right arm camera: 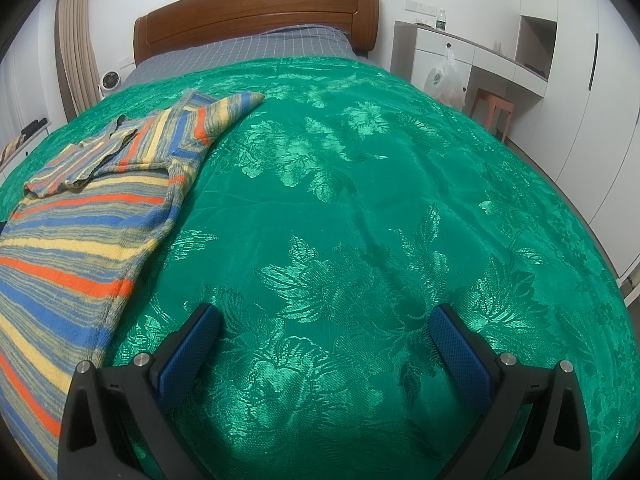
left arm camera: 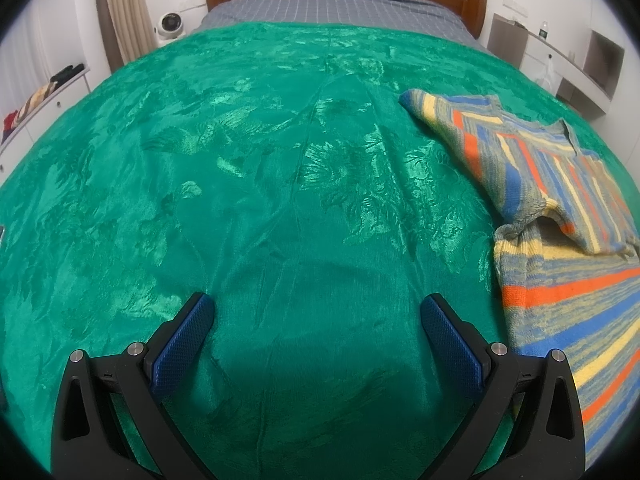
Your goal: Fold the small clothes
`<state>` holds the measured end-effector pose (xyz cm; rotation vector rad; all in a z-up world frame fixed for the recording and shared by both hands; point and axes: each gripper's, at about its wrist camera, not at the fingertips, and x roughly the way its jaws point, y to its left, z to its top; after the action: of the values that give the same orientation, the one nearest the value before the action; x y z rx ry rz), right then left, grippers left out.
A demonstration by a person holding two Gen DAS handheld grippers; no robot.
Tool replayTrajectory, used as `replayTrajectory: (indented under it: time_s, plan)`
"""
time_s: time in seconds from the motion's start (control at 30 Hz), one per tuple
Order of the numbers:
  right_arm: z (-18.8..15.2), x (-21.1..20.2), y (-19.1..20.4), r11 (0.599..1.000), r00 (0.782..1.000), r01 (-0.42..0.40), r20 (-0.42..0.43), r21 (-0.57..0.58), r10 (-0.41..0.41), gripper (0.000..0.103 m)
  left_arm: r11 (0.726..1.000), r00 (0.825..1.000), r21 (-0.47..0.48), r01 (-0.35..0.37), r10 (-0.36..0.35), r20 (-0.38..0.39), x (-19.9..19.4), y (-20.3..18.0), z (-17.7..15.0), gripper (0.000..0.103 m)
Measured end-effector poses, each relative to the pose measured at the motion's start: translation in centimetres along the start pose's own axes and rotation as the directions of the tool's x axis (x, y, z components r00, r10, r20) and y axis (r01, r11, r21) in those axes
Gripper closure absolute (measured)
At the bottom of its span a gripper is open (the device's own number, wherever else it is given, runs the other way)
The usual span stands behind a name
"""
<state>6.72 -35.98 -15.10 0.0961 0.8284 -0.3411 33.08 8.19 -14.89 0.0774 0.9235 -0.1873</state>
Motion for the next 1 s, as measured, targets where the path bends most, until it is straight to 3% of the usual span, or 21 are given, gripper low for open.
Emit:
replayTrajectory:
  time_s: [0.1, 0.17, 0.2, 0.27, 0.33, 0.4, 0.47, 0.57, 0.63, 0.7, 0.77, 0.87, 0.93, 0.97, 1.0]
  plan:
    - [0.3, 0.1, -0.4, 0.999, 0.999, -0.044, -0.021, 0.015, 0.044, 0.000, 0.998, 1.000, -0.063, 0.019, -0.019, -0.002, -2.5, 0.9, -1.1, 0.001]
    - [0.2, -1.9, -1.0, 0.993, 0.992, -0.118, -0.034, 0.014, 0.118, 0.000, 0.993, 0.996, -0.074, 0.089, -0.089, 0.010, -5.6, 1.4, -3.0, 0.001]
    - [-0.2, -3.9, -1.3, 0.988, 0.988, -0.156, 0.013, 0.016, 0.155, 0.000, 0.989, 0.990, -0.057, 0.137, -0.136, 0.021, -7.9, 1.5, -4.7, 0.001]
    - [-1.8, -9.8, -1.9, 0.954, 0.946, -0.301, 0.129, -0.006, 0.299, 0.000, 0.981, 0.981, -0.020, 0.195, -0.194, 0.023, -11.0, 1.3, -7.5, 0.001]
    - [-3.9, -14.9, -1.9, 0.912, 0.895, -0.406, 0.174, -0.059, 0.410, 0.000, 0.968, 0.968, 0.025, 0.251, -0.252, 0.014, -13.7, 0.8, -10.9, 0.000]
    - [-5.9, -18.2, -1.6, 0.886, 0.868, -0.452, 0.180, -0.103, 0.464, 0.000, 0.956, 0.957, 0.044, 0.291, -0.290, -0.010, -15.1, 0.1, -14.0, 0.000]
    - [-8.1, -19.3, -0.6, 0.861, 0.855, -0.495, 0.114, -0.113, 0.506, 0.000, 0.945, 0.945, 0.036, 0.324, -0.321, -0.059, -15.0, -1.1, -16.6, 0.001]
    - [-10.4, -17.6, 2.0, 0.866, 0.869, -0.494, -0.031, -0.074, 0.494, 0.000, 0.945, 0.946, 0.074, 0.319, -0.313, -0.081, -14.9, -3.4, -19.0, 0.005]
    - [-11.1, -16.4, 3.3, 0.857, 0.858, -0.512, -0.093, -0.060, 0.505, 0.004, 0.942, 0.951, 0.133, 0.308, -0.300, -0.073, -15.3, -5.1, -19.7, 0.021]
    - [-11.2, -15.7, 4.2, 0.853, 0.851, -0.520, -0.115, -0.040, 0.513, 0.027, 0.936, 0.951, 0.171, 0.308, -0.297, -0.091, -15.4, -6.3, -20.0, 0.025]
    - [-11.1, -14.6, 4.7, 0.849, 0.839, -0.528, -0.160, -0.005, 0.520, 0.038, 0.938, 0.955, 0.190, 0.292, -0.276, -0.107, -14.9, -7.0, -20.1, 0.033]
    - [-11.1, -13.0, 5.0, 0.866, 0.846, -0.500, -0.214, 0.002, 0.489, 0.054, 0.947, 0.958, 0.153, 0.281, -0.266, -0.112, -14.6, -6.6, -20.3, 0.046]
    - [-11.2, -12.6, 4.9, 0.868, 0.845, -0.496, -0.228, 0.006, 0.484, 0.078, 0.950, 0.953, 0.117, 0.289, -0.274, -0.128, -14.4, -5.7, -20.2, 0.067]
    - [-11.1, -12.6, 4.7, 0.870, 0.845, -0.494, -0.230, 0.010, 0.483, 0.095, 0.949, 0.950, 0.110, 0.295, -0.279, -0.140, -14.4, -5.4, -20.2, 0.071]
    - [-11.1, -12.7, 4.5, 0.865, 0.840, -0.501, -0.231, 0.018, 0.491, 0.096, 0.947, 0.947, 0.106, 0.303, -0.286, -0.148, -14.4, -5.3, -20.2, 0.084]
